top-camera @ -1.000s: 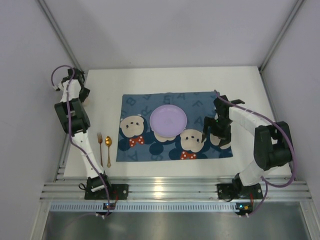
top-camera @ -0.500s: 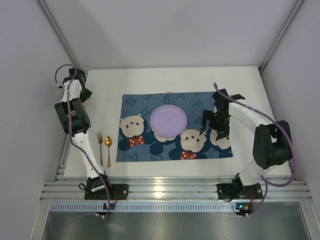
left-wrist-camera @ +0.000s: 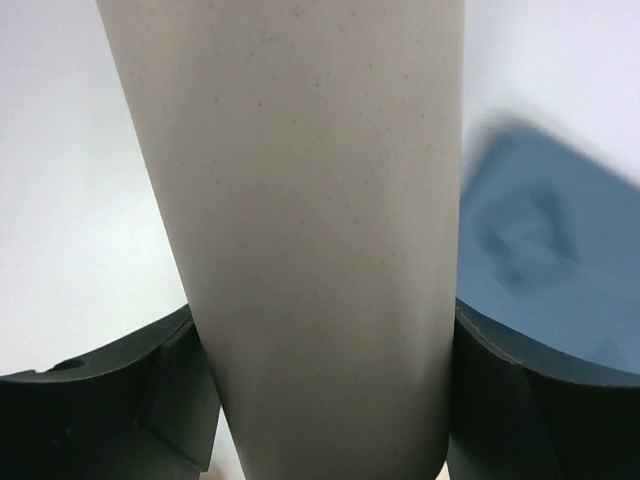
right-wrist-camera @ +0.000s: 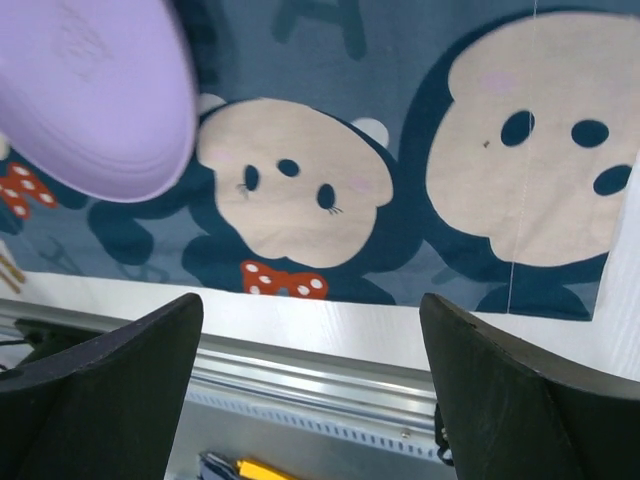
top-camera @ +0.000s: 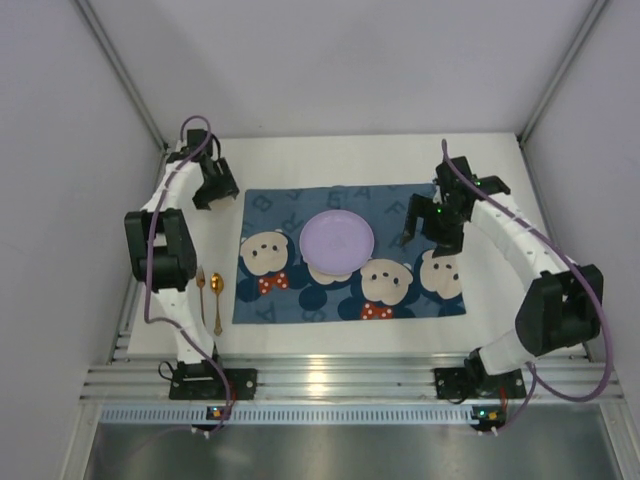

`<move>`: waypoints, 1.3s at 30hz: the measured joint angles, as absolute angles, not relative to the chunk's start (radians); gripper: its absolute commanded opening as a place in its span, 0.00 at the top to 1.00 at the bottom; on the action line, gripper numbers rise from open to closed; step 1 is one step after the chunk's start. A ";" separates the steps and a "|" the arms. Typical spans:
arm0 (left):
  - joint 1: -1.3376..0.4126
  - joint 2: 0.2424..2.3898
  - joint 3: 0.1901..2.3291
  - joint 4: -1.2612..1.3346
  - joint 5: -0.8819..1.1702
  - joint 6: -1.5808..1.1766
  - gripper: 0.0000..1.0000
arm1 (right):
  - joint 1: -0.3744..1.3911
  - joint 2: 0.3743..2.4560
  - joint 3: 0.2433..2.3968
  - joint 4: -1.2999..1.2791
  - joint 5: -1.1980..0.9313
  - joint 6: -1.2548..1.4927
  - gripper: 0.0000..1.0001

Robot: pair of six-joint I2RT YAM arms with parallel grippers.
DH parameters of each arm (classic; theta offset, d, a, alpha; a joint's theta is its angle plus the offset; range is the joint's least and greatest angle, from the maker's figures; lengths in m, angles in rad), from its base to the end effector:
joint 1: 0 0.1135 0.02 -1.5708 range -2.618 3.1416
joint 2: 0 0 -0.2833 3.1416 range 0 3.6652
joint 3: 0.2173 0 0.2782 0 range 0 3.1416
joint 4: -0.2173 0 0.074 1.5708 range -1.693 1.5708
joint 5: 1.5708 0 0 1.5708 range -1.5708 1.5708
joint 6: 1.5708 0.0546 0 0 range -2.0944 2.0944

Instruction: Set the dinner table for one person

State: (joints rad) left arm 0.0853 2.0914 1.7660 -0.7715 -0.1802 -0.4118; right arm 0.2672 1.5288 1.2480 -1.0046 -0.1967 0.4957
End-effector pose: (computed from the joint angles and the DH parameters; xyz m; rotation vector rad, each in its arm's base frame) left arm 0.4931 0.0520 0.2156 -0.7060 2.5475 0.1319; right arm 0.3074 0.0952 0.2565 0.2918 2.9058 0.4236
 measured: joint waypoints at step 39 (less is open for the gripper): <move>-0.427 1.269 0.905 0.144 1.256 -1.061 1.00 | 0.271 1.232 1.115 -0.173 -0.842 0.808 0.00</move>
State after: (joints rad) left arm -0.4274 1.2694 0.9054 0.1436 1.2560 -1.0611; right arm 0.2710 1.2316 1.1152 -0.1730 -0.8425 0.8082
